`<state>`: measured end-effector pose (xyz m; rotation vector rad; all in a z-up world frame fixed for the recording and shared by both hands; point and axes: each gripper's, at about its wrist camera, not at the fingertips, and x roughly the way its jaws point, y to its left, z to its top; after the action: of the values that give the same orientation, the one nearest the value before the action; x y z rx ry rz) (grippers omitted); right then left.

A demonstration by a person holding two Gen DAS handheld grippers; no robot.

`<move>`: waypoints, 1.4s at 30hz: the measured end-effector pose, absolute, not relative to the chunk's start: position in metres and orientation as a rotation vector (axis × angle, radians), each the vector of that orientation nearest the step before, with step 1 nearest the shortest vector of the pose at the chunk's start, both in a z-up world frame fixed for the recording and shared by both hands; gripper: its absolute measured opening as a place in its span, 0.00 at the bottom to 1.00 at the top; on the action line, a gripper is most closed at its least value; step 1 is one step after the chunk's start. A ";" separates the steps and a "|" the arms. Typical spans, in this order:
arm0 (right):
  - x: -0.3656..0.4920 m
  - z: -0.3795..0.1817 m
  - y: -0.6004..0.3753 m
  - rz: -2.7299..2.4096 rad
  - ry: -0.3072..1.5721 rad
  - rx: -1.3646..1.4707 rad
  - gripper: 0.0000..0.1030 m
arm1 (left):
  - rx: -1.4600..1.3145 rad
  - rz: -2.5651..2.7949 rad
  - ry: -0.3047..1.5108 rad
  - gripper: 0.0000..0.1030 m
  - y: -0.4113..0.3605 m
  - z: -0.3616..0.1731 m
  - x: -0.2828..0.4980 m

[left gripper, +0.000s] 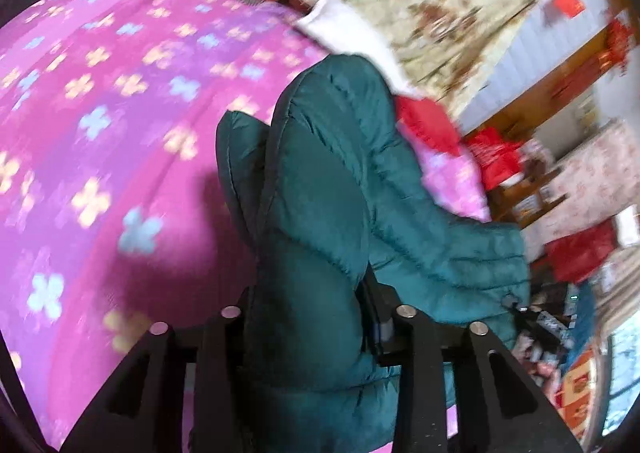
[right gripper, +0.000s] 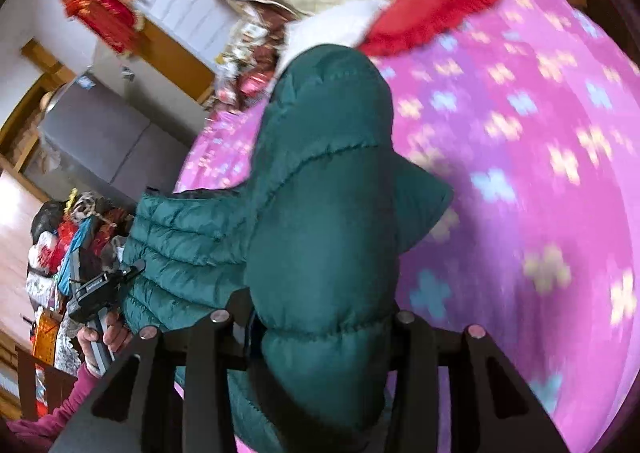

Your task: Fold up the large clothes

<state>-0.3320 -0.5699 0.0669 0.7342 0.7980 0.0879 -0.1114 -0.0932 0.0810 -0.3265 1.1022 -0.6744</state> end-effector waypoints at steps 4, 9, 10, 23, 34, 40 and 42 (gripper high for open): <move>-0.336 0.029 -0.568 -0.089 0.896 0.688 0.71 | -0.294 -0.575 1.112 0.43 -0.092 0.055 -0.113; -0.347 0.041 -0.557 -0.187 0.887 0.630 0.74 | -0.197 -0.461 1.025 0.43 -0.091 0.077 -0.135; -0.351 0.050 -0.552 -0.207 0.883 0.592 0.74 | -0.159 -0.436 0.992 0.43 -0.092 0.085 -0.142; -0.389 0.122 -0.463 -0.276 0.718 0.379 0.88 | -0.001 -0.355 0.778 0.43 -0.116 0.133 -0.217; -0.381 0.131 -0.386 -0.294 0.643 0.263 0.95 | 0.044 -0.368 0.727 0.43 -0.142 0.138 -0.254; -0.378 0.126 -0.370 -0.284 0.653 0.245 0.95 | 0.081 -0.344 0.681 0.43 -0.149 0.139 -0.266; -0.378 0.125 -0.370 -0.285 0.652 0.243 0.95 | 0.089 -0.342 0.671 0.43 -0.151 0.139 -0.269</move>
<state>-0.3777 -0.3701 0.1252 0.2433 0.6521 -0.2848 -0.2687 -0.1507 0.1386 0.0888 0.6713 -0.3421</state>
